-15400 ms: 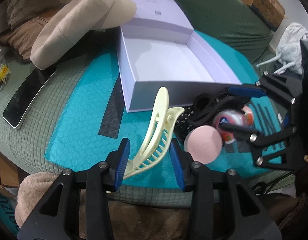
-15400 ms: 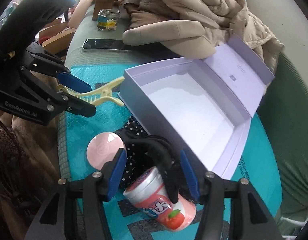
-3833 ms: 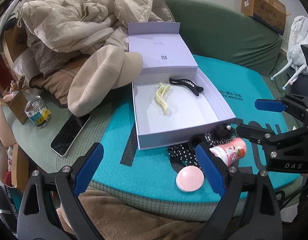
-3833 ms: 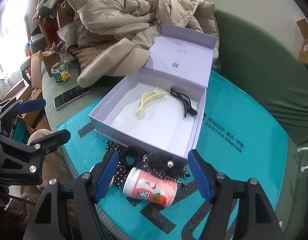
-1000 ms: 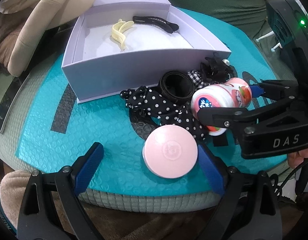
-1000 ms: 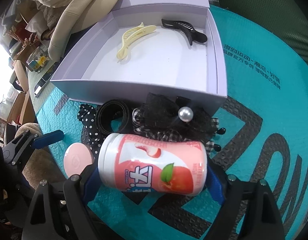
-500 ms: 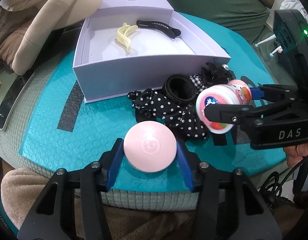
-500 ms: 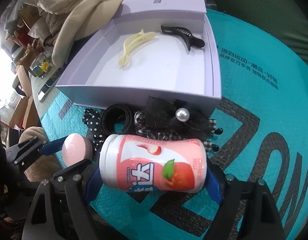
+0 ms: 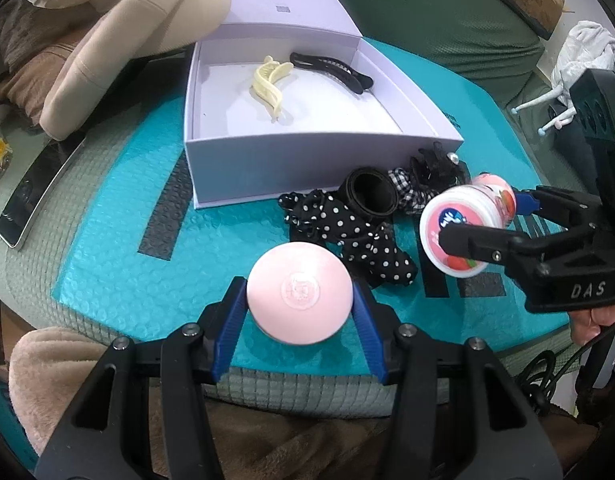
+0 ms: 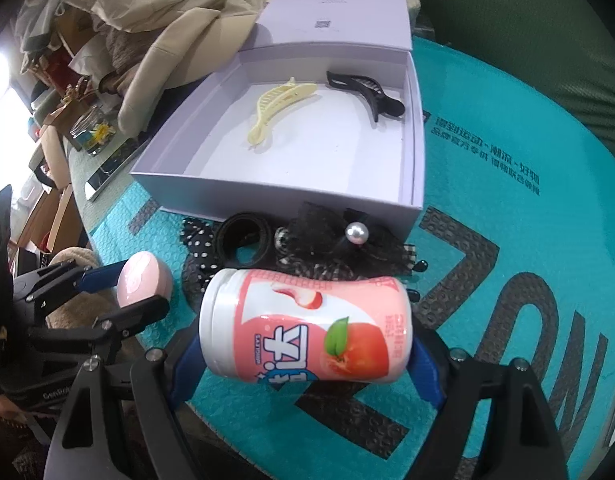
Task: Organize objects
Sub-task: 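Grasp the pink round compact with the left gripper while the right gripper lifts the can, then carry the compact and the can into the lavender box with both grippers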
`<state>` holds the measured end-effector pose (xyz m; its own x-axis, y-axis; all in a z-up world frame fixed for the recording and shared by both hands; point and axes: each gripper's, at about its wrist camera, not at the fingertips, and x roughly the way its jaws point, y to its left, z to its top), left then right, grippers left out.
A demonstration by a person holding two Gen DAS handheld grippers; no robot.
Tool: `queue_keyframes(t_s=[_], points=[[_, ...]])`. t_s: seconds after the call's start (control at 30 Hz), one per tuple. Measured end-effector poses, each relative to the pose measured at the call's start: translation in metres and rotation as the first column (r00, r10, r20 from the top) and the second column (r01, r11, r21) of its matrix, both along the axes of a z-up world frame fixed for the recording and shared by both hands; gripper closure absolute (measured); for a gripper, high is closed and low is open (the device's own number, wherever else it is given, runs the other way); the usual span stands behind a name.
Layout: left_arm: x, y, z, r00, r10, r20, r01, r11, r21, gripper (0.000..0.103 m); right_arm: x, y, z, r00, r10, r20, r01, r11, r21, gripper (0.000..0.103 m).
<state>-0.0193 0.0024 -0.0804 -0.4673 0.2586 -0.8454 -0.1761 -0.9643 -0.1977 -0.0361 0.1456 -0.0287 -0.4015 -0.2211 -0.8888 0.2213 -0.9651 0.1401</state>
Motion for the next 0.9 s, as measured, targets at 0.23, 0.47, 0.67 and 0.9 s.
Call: queue_keyframes(t_s=[0.23,0.47,0.67,0.9], points=[[0.004,-0.003,0.004,1.0,0.008,-0.001,-0.008,1.0,-0.003,0.053,0.007,-0.005,0.008,0.999,0.038,-0.014,-0.038,0.999,-0.002,0.018],[0.006,-0.003,0.01,1.0,0.007,-0.01,-0.007,1.0,-0.013,0.053,0.015,-0.011,0.019,0.996,0.084,-0.028,-0.085,0.996,-0.04,0.018],[0.008,-0.002,0.018,1.0,0.006,-0.019,-0.006,1.0,-0.025,0.053,0.023,-0.022,0.036,0.989,0.134,-0.069,-0.136,0.99,-0.032,0.018],[0.01,-0.002,0.033,0.999,0.016,-0.041,-0.017,0.999,-0.036,0.053,0.027,-0.031,0.053,0.975,0.188,-0.118,-0.19,0.982,-0.006,0.018]])
